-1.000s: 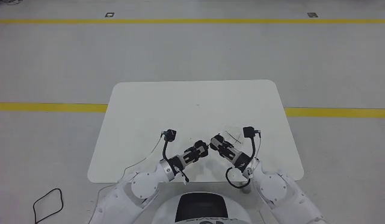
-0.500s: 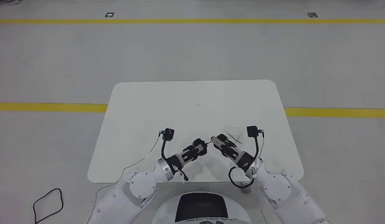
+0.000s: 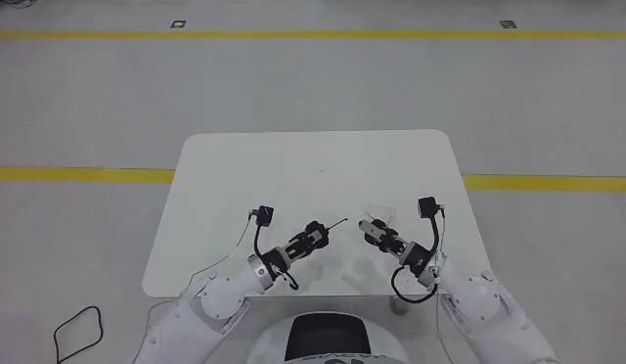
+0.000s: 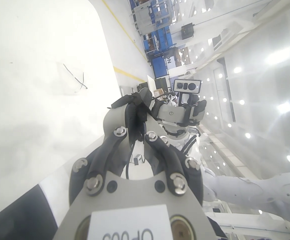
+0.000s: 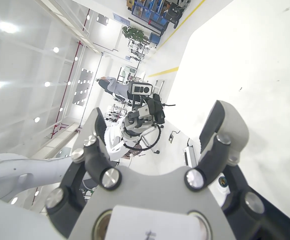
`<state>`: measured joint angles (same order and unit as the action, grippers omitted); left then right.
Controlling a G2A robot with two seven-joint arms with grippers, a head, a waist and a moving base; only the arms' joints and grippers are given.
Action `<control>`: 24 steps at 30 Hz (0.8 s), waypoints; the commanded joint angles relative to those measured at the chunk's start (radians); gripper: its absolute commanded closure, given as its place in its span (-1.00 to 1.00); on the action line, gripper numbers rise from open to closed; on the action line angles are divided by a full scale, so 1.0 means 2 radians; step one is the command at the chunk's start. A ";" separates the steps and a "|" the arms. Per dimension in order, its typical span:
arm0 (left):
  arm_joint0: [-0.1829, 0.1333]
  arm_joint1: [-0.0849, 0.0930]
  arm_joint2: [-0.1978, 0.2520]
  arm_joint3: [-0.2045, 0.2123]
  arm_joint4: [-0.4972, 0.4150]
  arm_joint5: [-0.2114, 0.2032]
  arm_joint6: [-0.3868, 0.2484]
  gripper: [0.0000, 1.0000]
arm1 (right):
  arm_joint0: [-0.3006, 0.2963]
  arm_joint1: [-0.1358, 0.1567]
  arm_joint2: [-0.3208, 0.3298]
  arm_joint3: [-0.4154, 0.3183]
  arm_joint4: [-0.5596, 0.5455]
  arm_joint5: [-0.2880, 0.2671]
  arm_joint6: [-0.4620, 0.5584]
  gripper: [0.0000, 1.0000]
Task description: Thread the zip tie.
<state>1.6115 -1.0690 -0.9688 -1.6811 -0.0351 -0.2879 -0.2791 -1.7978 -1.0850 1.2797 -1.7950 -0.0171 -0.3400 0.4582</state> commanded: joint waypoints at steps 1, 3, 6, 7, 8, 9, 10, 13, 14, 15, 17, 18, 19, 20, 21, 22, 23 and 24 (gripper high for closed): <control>-0.001 -0.001 0.000 0.002 -0.023 -0.002 -0.001 1.00 | 0.001 0.000 -0.001 0.001 0.007 0.001 0.003 -1.00; -0.002 -0.001 -0.003 0.006 -0.061 -0.013 -0.017 1.00 | 0.010 0.001 0.005 0.007 0.034 0.000 0.031 -1.00; -0.004 0.000 -0.010 0.013 -0.136 -0.026 -0.071 1.00 | 0.021 0.006 0.024 0.022 0.085 0.000 0.106 -1.00; -0.005 0.000 -0.012 0.014 -0.160 -0.026 -0.089 1.00 | 0.025 0.007 0.028 0.028 0.106 0.000 0.140 -1.00; -0.008 0.001 -0.016 0.018 -0.183 -0.026 -0.111 1.00 | 0.033 0.008 0.036 0.038 0.132 0.000 0.174 -1.00; -0.009 0.001 -0.018 0.020 -0.197 -0.026 -0.125 1.00 | 0.037 0.009 0.040 0.047 0.148 0.000 0.197 -1.00; -0.010 0.001 -0.018 0.023 -0.211 -0.026 -0.139 1.00 | 0.043 0.010 0.041 0.055 0.166 0.000 0.226 -1.00; -0.015 0.000 -0.020 0.032 -0.239 -0.026 -0.171 1.00 | 0.063 0.010 0.046 0.086 0.212 0.000 0.295 -1.00; -0.016 0.000 -0.020 0.035 -0.244 -0.026 -0.178 1.00 | 0.071 0.010 0.046 0.097 0.222 0.000 0.313 -1.00; -0.017 -0.001 -0.019 0.037 -0.252 -0.026 -0.186 1.00 | 0.080 0.009 0.043 0.110 0.233 0.000 0.335 -1.00; -0.018 -0.001 -0.019 0.039 -0.265 -0.026 -0.201 1.00 | 0.096 0.008 0.035 0.131 0.252 0.000 0.369 -1.00; -0.019 -0.002 -0.020 0.041 -0.269 -0.026 -0.207 1.00 | 0.106 0.007 0.030 0.146 0.257 0.000 0.385 -1.00; -0.019 -0.002 -0.021 0.041 -0.272 -0.026 -0.210 1.00 | 0.115 0.006 0.024 0.155 0.260 0.000 0.396 -1.00; -0.018 -0.003 -0.020 0.041 -0.277 -0.026 -0.215 1.00 | 0.122 0.005 0.019 0.166 0.263 0.000 0.403 -1.00; -0.019 -0.003 -0.021 0.042 -0.282 -0.026 -0.219 1.00 | 0.130 0.004 0.013 0.176 0.266 0.000 0.409 -1.00; -0.019 -0.004 -0.022 0.043 -0.284 -0.026 -0.222 1.00 | 0.139 0.002 0.002 0.187 0.274 0.000 0.423 -1.00; -0.019 -0.004 -0.022 0.044 -0.286 -0.026 -0.225 1.00 | 0.146 0.001 -0.007 0.200 0.285 0.006 0.437 -1.00; -0.020 -0.004 -0.021 0.046 -0.288 -0.026 -0.226 1.00 | 0.155 -0.001 -0.016 0.211 0.297 0.018 0.454 -1.00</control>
<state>1.5730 -1.0769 -1.0119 -1.5921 -0.6082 -0.3400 -0.7294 -1.5045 -1.0841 1.2656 -1.3963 0.5531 -0.3259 1.3314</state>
